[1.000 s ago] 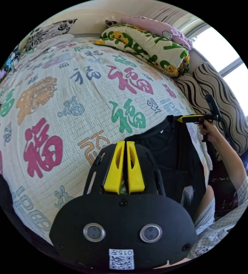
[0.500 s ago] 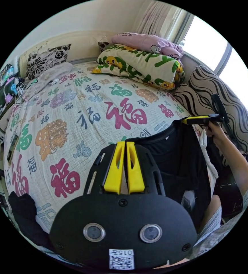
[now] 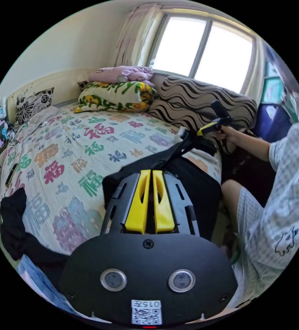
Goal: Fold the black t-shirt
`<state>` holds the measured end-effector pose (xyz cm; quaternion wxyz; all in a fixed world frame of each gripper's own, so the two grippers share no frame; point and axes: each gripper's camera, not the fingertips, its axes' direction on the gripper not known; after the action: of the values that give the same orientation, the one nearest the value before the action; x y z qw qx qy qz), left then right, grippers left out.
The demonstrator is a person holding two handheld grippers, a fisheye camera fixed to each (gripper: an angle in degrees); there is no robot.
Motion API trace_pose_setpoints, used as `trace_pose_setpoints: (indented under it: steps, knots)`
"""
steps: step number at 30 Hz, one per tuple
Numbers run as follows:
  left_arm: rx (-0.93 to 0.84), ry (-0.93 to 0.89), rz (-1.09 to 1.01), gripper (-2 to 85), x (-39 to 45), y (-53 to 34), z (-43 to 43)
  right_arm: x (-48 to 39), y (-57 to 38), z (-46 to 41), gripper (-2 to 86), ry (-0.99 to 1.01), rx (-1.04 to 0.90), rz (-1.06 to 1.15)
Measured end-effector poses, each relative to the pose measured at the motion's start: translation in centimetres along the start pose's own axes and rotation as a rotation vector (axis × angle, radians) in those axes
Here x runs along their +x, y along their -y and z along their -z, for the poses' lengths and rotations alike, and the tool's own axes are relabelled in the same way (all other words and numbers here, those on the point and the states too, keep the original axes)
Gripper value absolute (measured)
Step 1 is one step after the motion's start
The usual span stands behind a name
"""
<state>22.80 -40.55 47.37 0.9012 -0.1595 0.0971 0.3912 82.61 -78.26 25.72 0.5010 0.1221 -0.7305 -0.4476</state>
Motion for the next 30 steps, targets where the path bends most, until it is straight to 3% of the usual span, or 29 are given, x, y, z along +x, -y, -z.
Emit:
trace_pose_setpoints:
  steps: [7,13,25,30]
  knots:
    - [-0.277,-0.055,-0.138,0.3,14.9,-11.3,-0.8,-4.5,-14.1,-6.6,-0.8,0.027,-0.169,-0.04]
    - [-0.443,-0.012,-0.186,0.5,20.9,-16.2,-4.7,-4.8,-19.4,-14.0,-0.7,-0.024,-0.266,-0.108]
    - [-0.711,-0.076,-0.087,4.8,22.3,-20.1,-10.2,-8.4,-19.7,-23.9,4.0,-0.235,-0.515,-0.034]
    - [-0.599,-0.064,0.038,6.1,21.5,-19.5,-9.1,-11.3,-18.3,-25.1,4.3,-0.273,-0.435,-0.023]
